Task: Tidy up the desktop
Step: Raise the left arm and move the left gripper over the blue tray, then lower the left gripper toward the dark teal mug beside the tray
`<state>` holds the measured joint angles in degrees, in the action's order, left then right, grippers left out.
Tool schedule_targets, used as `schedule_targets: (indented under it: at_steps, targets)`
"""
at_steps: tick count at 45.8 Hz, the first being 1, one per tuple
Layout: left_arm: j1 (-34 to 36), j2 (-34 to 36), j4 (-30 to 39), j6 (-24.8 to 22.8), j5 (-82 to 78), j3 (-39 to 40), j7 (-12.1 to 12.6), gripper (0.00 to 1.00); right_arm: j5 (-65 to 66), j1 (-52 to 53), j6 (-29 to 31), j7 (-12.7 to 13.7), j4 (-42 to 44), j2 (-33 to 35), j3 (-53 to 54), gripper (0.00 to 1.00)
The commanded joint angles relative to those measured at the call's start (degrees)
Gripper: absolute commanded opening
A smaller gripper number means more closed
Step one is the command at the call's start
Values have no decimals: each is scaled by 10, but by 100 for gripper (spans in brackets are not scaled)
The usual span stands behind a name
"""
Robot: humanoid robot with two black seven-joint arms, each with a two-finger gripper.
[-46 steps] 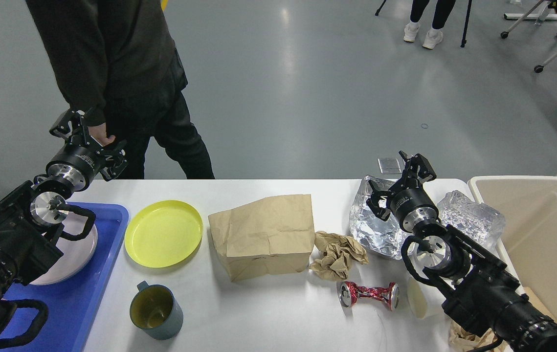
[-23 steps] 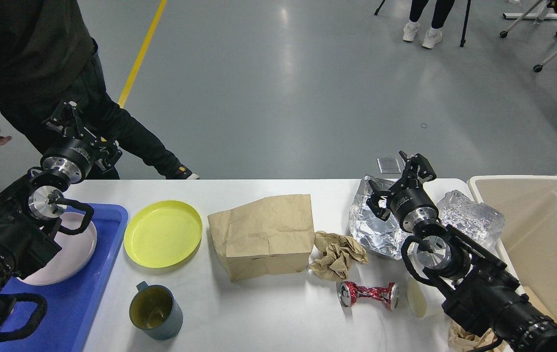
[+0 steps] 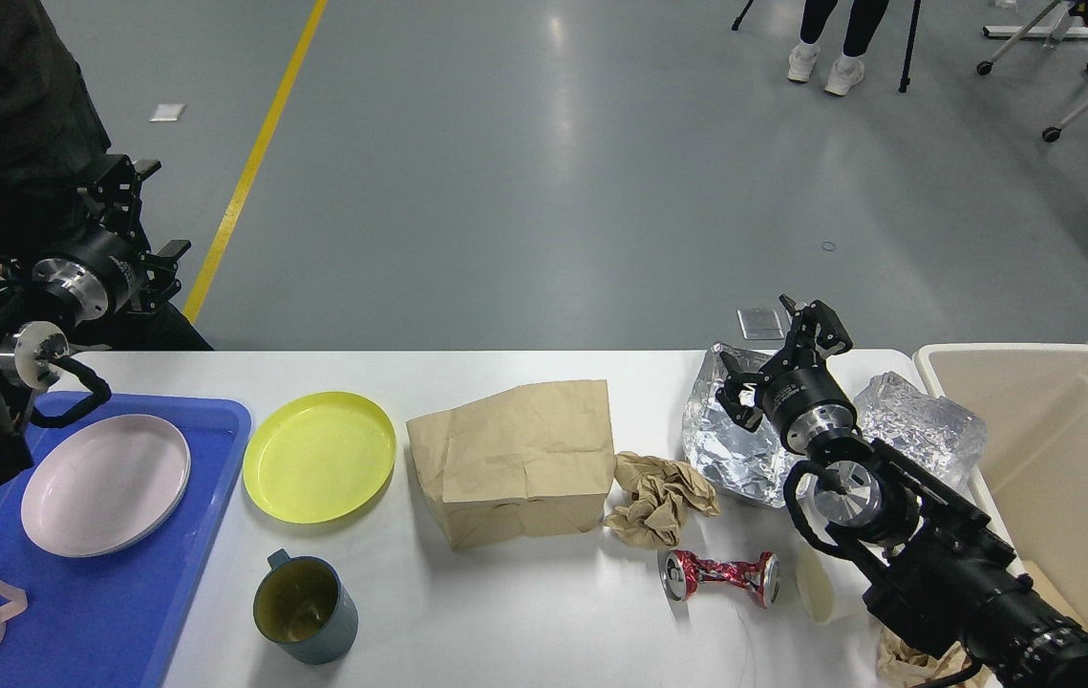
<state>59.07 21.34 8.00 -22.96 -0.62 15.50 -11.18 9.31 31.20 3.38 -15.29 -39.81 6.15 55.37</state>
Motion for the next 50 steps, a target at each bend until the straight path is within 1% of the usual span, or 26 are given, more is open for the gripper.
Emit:
schedule_targets:
  at_steps: [1,4,7,10,12,15,22,25,27,32,36,41,44,47,50]
  targets:
    - [24,14,2,-4,-1,-64,0,97,0,0,0,0,0,0,0,100]
    - [32,29,5,-9,-1,-89,0,97,0,0,0,0,0,0,0,100]
    - [40,41,22,-24,-1,-124,0,97,0,0,0,0,0,0,0,100]
    - [57,55,42,-46,-2,-176,0,97,0,0,0,0,0,0,0,100]
    - [72,66,56,-68,-2,-227,0,97,0,0,0,0,0,0,0,100]
    - [101,82,82,-112,-2,-337,-1,97,0,0,0,0,0,0,0,100]
    - [195,84,139,-219,-1,-653,-2,97,0,0,0,0,0,0,0,100]
    - [227,83,154,-254,0,-749,-8,97,0,0,0,0,0,0,0,100]
    - [241,81,159,-275,0,-775,-8,97,0,0,0,0,0,0,0,100]
    - [245,71,163,-320,-1,-787,-2,97,0,0,0,0,0,0,0,100]
    - [252,67,177,-320,-2,-815,-1,97,0,0,0,0,0,0,0,100]
    - [286,39,191,-320,-2,-903,-1,97,0,0,0,0,0,0,0,100]
    - [303,20,213,-320,-2,-951,-1,97,0,0,0,0,0,0,0,100]
    - [308,0,228,-320,-3,-978,-1,97,0,0,0,0,0,0,0,100]
    - [312,-15,236,-320,-3,-987,-1,97,0,0,0,0,0,0,0,100]
